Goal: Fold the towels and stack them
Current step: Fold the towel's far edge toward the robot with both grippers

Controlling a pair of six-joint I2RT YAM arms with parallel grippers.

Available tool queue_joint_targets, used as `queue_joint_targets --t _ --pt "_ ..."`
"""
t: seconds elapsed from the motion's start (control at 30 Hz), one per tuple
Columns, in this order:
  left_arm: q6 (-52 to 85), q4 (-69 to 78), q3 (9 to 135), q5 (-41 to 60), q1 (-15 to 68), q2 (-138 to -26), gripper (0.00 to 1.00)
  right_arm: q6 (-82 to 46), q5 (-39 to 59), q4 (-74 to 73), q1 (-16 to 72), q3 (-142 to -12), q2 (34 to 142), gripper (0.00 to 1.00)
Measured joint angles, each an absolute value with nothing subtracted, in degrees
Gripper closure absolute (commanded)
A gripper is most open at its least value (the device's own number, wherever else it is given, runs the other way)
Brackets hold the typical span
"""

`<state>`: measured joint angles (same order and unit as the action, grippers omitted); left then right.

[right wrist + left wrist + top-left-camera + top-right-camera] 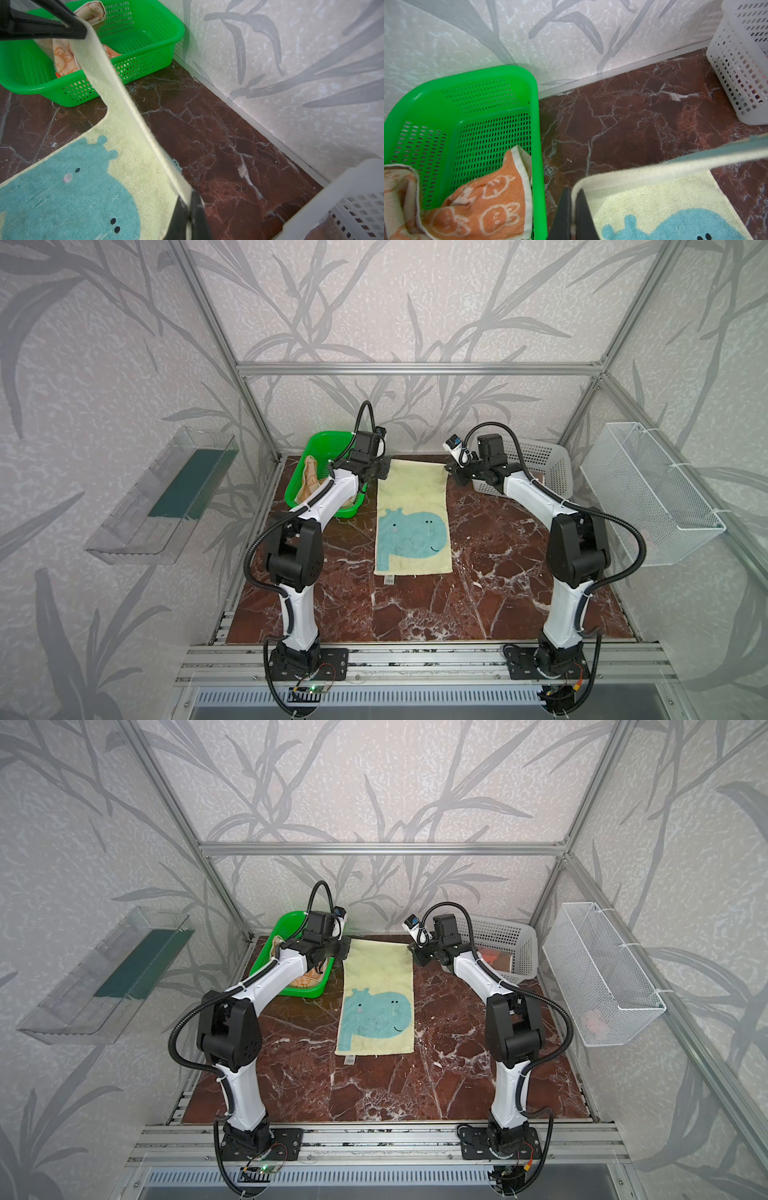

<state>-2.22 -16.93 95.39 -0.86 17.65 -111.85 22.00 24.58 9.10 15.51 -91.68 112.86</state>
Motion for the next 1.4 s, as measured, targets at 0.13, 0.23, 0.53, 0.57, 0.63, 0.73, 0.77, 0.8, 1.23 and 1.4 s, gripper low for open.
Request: queue_joint_targets --t 0.13,0.23,0.53,0.57,0.63,0.73,0.77,0.8,1.23,1.4 --pt "-3.1 -14.7 91.4 0.2 17.7 -111.2 1.0 23.5 26.9 8.3 14.9 -88.9 112.8 1.0" --pt "-3.8 -13.4 86.6 0.7 17.7 -109.3 1.0 24.6 28.5 8.5 14.9 -86.1 112.7 1.0" --pt "-5.5 -11.0 73.9 0.0 19.7 -97.4 1.0 26.9 32.8 12.8 15.0 -79.0 107.2 1.0" --pt "-5.6 -10.7 72.4 -0.9 20.4 -96.0 1.0 27.1 33.4 13.6 15.0 -78.4 106.0 1.0" --pt "-5.6 -10.6 70.0 -2.6 21.6 -93.7 1.0 27.1 34.2 14.8 15.0 -77.3 104.3 1.0" --pt "-5.4 -10.7 67.0 -4.9 23.3 -91.4 1.0 27.2 35.1 17.2 15.0 -75.9 102.4 1.0" --pt "-5.3 -10.7 65.9 -5.6 23.8 -90.8 1.0 27.2 35.3 18.0 15.1 -75.4 102.0 1.0" --pt "-5.1 -10.7 65.0 -6.2 24.2 -90.3 1.0 27.3 35.5 18.7 15.3 -75.1 101.8 1.0" --pt "-1.5 -12.4 55.8 -7.3 26.3 -82.1 1.0 26.2 32.2 25.4 20.6 -66.2 94.7 1.0" --pt "0.1 -12.7 52.6 -4.7 26.6 -78.9 1.0 24.9 29.8 27.3 21.5 -64.9 93.2 1.0"
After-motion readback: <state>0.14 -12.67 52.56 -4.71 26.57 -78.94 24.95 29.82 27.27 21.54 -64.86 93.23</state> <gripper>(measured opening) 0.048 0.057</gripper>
